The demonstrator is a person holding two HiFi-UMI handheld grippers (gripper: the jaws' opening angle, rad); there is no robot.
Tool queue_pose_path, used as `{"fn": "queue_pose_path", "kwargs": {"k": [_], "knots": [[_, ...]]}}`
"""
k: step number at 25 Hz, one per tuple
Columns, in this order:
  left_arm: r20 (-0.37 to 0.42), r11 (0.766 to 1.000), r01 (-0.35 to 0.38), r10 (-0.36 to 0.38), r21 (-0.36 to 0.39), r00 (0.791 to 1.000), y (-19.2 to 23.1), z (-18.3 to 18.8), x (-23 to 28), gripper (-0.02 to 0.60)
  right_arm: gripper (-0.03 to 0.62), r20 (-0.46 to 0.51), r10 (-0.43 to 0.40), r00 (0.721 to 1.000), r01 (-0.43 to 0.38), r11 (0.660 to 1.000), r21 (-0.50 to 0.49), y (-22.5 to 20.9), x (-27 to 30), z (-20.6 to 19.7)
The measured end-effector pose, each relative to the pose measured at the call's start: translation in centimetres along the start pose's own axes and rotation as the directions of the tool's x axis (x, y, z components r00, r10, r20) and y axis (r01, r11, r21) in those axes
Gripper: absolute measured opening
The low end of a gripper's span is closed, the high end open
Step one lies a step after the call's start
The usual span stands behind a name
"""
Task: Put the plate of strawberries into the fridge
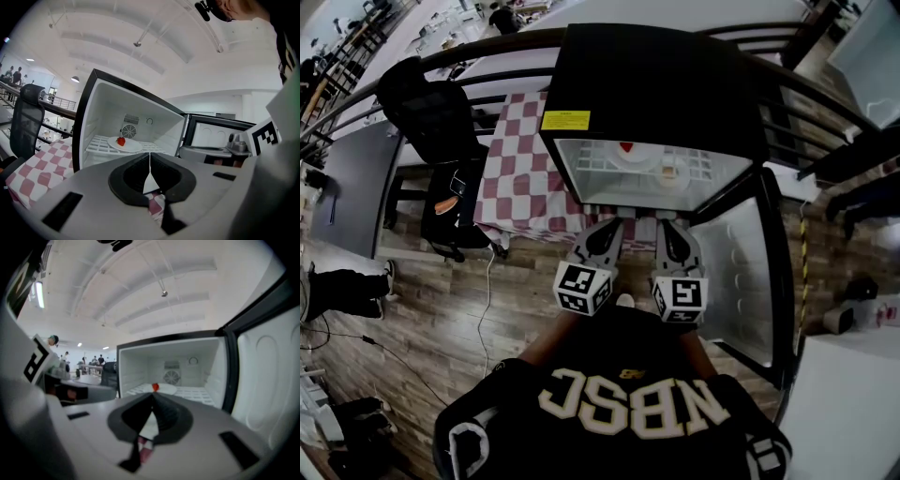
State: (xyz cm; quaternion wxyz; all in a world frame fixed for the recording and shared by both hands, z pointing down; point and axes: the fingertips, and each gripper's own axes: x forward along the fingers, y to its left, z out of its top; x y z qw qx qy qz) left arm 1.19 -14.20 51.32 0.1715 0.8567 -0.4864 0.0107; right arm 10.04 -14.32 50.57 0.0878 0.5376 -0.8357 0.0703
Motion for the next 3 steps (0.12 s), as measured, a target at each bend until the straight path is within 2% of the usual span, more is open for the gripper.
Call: {"fn": "queue_pose_path", "kwargs": {"k": [3], "knots": [[-0.003, 1.000, -0.005, 0.005, -0.009, 1.000, 0.32, -0.27, 0.17, 0.026, 0.020, 0.003, 0.008, 1.000, -0.007, 1.000, -0.016, 0.07, 0.52, 0.02]]}}
